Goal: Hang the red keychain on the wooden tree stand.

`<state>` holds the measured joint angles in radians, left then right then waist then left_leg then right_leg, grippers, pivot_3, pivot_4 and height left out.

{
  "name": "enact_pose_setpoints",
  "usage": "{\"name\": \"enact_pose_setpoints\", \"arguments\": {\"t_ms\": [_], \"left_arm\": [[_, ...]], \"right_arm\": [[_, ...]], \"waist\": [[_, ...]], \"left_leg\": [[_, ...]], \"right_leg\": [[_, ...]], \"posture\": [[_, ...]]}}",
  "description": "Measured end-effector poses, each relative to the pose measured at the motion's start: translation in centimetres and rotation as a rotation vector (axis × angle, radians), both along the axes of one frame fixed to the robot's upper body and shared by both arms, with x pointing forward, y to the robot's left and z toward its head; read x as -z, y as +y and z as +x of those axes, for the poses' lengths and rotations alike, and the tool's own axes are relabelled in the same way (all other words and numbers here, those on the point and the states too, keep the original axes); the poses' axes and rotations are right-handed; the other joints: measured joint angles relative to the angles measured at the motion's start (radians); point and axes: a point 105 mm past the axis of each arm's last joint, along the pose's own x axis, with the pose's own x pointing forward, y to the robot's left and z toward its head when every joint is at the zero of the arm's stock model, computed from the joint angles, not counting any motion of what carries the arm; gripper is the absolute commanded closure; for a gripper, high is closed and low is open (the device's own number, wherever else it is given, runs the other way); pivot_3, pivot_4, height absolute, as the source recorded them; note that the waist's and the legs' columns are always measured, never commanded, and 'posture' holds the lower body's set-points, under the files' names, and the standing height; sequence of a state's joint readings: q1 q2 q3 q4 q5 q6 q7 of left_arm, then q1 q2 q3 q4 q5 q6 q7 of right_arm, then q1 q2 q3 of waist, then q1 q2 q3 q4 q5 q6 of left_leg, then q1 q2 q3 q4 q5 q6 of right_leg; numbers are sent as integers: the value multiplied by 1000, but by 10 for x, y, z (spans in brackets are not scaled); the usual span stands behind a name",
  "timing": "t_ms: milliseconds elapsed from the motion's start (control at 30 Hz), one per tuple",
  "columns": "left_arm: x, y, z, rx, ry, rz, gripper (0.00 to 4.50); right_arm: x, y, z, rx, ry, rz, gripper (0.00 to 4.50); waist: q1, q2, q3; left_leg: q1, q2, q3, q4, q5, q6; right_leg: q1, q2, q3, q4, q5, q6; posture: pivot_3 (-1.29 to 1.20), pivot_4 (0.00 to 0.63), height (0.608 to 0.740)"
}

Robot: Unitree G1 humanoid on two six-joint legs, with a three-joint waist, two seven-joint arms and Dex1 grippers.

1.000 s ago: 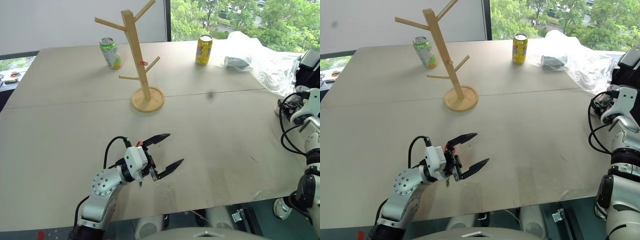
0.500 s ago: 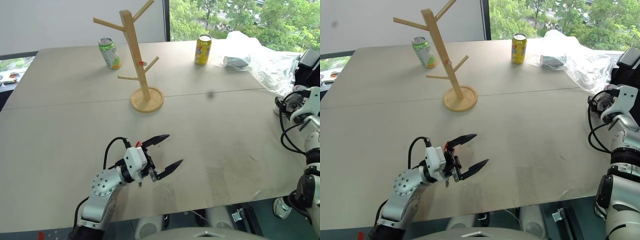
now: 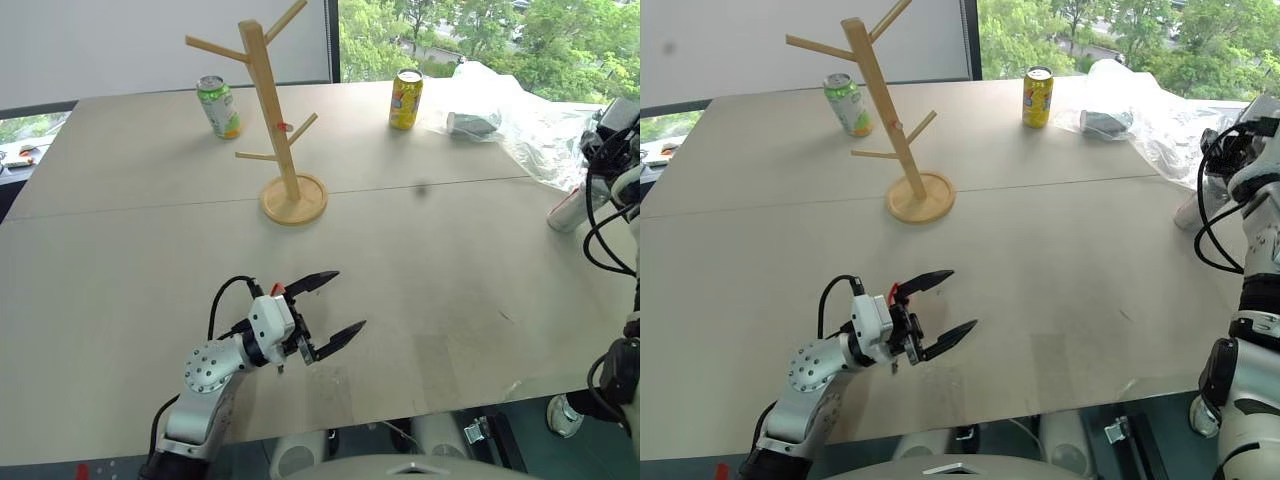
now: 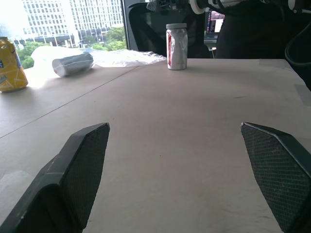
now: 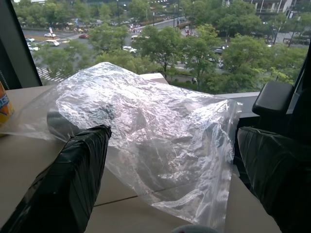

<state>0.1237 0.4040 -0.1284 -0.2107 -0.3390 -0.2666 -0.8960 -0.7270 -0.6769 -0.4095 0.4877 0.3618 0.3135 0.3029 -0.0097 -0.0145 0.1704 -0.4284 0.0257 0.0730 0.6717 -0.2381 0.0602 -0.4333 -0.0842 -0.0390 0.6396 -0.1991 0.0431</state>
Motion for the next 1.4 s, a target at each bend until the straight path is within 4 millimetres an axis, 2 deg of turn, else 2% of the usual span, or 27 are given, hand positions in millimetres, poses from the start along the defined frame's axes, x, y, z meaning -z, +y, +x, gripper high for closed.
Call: {"name": "enact_pose_setpoints", "arguments": {"t_ms": [67, 133, 233, 333, 400, 433, 467, 633, 767, 967, 1233, 1400], "left_arm": [[0, 0, 3, -29, 13, -14, 0], [-2, 1, 11, -126, 69, -61, 0], [-5, 9, 22, -277, 134, -77, 0], [-8, 29, 34, -503, 202, -74, 0], [-11, 44, 34, -660, 254, -45, 0], [-16, 51, 32, -736, 280, -28, 0], [-20, 52, 30, -763, 289, -24, 0], [-26, 54, 1, -890, 404, 5, 0], [-16, 65, -10, -977, 485, 17, 0], [5, 77, -28, -1045, 611, 69, 0], [20, 75, -36, -1040, 691, 183, 0], [20, 76, -35, -1030, 679, 227, 0]], "right_arm": [[-12, 11, -2, -65, -47, -22, 39], [-33, 47, -14, -279, -157, -64, 39], [-32, 89, -30, -546, -181, -89, 39], [-4, 127, -50, -800, -100, -132, 39], [29, 156, -73, -997, 12, -207, 39], [52, 171, -87, -1110, 82, -227, 39], [62, 176, -92, -1156, 115, -233, 39], [105, 194, -128, -1370, 200, -372, 39], [119, 201, -132, -1427, 181, -373, 39], [118, 204, -115, -1409, 125, -404, 39], [121, 211, -116, -1430, 120, -423, 39], [121, 212, -116, -1429, 116, -418, 39]], "waist": [[0, 0, 0], [-1, 1, 0], [-1, 0, 0], [3, 0, 0], [5, -1, 0], [4, -1, 0], [4, -1, 0], [6, -3, -1], [4, -3, 0], [8, -4, 0], [24, -4, 0], [24, -4, 0]], "left_leg": [[0, 0, 0, 0, 0, 0], [0, 1, -1, 0, 0, 0], [0, 1, -2, 0, 0, 0], [0, 1, -3, 0, 0, 0], [0, 1, -3, 0, 0, 0], [-1, 1, -3, 1, 0, 0], [0, 0, -3, 1, 0, 0], [1, 0, -4, 2, 0, 0], [3, 1, -4, 2, 0, 0], [4, 0, -3, 2, 0, 0], [4, 0, -3, 2, 0, -1], [5, 0, -2, 2, 0, -1]], "right_leg": [[0, 0, 0, 0, 0, 0], [0, 1, 0, 0, 0, 0], [1, 1, -1, 0, 0, 0], [1, 0, -2, 0, 0, 1], [1, 0, -2, 0, 0, 1], [1, 0, -2, 0, 0, 1], [1, 0, -2, 0, 0, 1], [2, 0, -2, 0, -4, 1], [3, 1, -1, 1, -5, 0], [3, 0, 0, 1, -4, -1], [3, 0, 0, 1, -3, -4], [4, 0, 0, 1, -3, -4]], "posture": [[0, 150, 740], [0, 150, 740], [0, 150, 740], [0, 150, 740], [0, 150, 740], [0, 150, 740], [0, 150, 740], [0, 150, 740], [0, 150, 740], [0, 150, 740], [0, 150, 740], [0, 150, 740]]}}
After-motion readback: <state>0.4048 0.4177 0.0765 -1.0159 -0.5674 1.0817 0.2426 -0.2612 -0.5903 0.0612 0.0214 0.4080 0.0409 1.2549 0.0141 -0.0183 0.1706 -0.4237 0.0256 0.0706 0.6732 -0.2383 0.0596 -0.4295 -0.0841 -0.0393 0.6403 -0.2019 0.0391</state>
